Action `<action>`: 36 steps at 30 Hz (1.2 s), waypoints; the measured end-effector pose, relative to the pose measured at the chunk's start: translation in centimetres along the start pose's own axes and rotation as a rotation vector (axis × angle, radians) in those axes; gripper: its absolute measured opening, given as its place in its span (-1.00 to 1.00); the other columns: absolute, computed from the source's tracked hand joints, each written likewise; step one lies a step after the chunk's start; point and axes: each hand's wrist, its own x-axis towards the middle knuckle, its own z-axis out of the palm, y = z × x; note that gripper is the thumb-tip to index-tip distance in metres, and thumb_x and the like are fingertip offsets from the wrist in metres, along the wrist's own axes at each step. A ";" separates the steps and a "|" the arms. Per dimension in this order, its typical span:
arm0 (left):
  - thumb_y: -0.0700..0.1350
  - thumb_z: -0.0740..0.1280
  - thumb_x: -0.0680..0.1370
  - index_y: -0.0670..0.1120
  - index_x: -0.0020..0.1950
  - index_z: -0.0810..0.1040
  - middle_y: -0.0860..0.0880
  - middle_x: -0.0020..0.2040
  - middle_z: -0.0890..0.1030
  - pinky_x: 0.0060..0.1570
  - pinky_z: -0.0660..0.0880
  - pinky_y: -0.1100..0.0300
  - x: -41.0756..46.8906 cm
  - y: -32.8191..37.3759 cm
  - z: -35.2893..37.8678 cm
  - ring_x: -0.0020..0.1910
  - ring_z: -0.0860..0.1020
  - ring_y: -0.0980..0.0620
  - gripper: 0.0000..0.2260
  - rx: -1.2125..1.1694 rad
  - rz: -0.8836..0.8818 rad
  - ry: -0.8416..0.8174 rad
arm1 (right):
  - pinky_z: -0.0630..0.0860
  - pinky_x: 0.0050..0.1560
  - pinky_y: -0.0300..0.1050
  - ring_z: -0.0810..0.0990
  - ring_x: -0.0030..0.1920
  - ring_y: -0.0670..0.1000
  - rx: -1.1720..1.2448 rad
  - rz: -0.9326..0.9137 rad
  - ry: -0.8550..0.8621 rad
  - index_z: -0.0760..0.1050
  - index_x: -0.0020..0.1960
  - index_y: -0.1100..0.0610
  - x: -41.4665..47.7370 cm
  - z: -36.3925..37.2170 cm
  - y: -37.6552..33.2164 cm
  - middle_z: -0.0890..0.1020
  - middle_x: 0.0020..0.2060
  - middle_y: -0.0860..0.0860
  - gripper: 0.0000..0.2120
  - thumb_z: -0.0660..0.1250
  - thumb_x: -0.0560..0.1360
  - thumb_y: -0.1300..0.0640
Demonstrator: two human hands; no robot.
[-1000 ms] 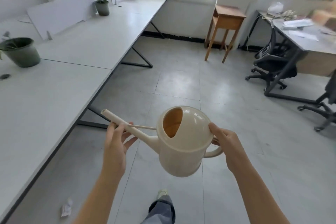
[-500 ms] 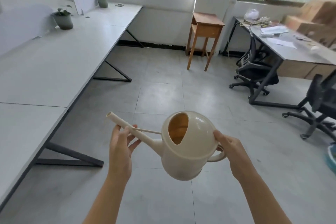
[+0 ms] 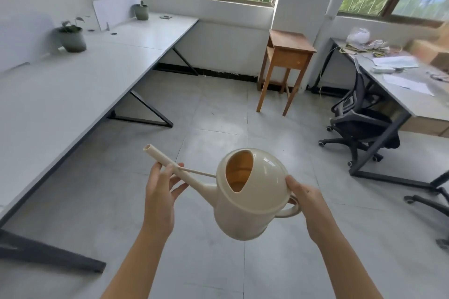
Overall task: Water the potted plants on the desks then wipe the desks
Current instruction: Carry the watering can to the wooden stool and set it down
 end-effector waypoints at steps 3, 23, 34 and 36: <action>-0.01 0.18 0.40 -0.15 0.10 0.38 -0.11 -0.06 0.56 0.02 0.52 0.01 4.2 -0.3 3.4 -0.07 0.55 -0.02 -0.66 0.006 0.008 0.010 | 0.49 0.01 -0.15 0.59 -0.11 0.06 0.009 0.001 0.015 0.48 -0.13 0.49 5.9 -1.6 -1.5 0.61 -0.22 0.19 -0.15 0.33 0.11 -0.34; 0.00 0.18 0.39 -0.02 -0.02 0.47 -0.08 -0.07 0.56 0.00 0.51 0.04 37.1 -7.4 25.7 -0.09 0.54 0.00 -0.78 0.024 -0.052 -0.084 | 0.46 -0.32 -0.51 0.57 -0.15 0.08 0.040 0.073 0.120 0.43 -0.19 0.51 41.7 -10.4 -6.0 0.55 -0.23 0.18 -0.29 0.39 0.18 -0.20; -0.08 0.17 0.54 -0.05 -0.10 0.44 -0.08 -0.07 0.55 0.07 0.50 -0.02 52.4 -14.5 42.6 -0.07 0.54 -0.03 -0.90 0.047 -0.062 -0.004 | 0.48 0.11 -0.02 0.58 0.04 0.13 0.051 0.065 0.089 0.46 -0.03 0.52 63.9 -20.7 -7.8 0.64 -0.07 0.24 -0.21 0.34 0.25 -0.26; -0.09 0.16 0.53 -0.05 -0.11 0.44 -0.07 -0.08 0.56 0.07 0.50 -0.01 55.0 -15.0 45.9 -0.09 0.54 -0.01 -0.90 0.049 -0.043 0.012 | 0.45 -0.05 -0.17 0.57 0.01 0.07 0.050 0.053 0.065 0.45 0.00 0.53 68.1 -23.0 -8.4 0.64 -0.07 0.22 -0.40 0.31 0.44 -0.09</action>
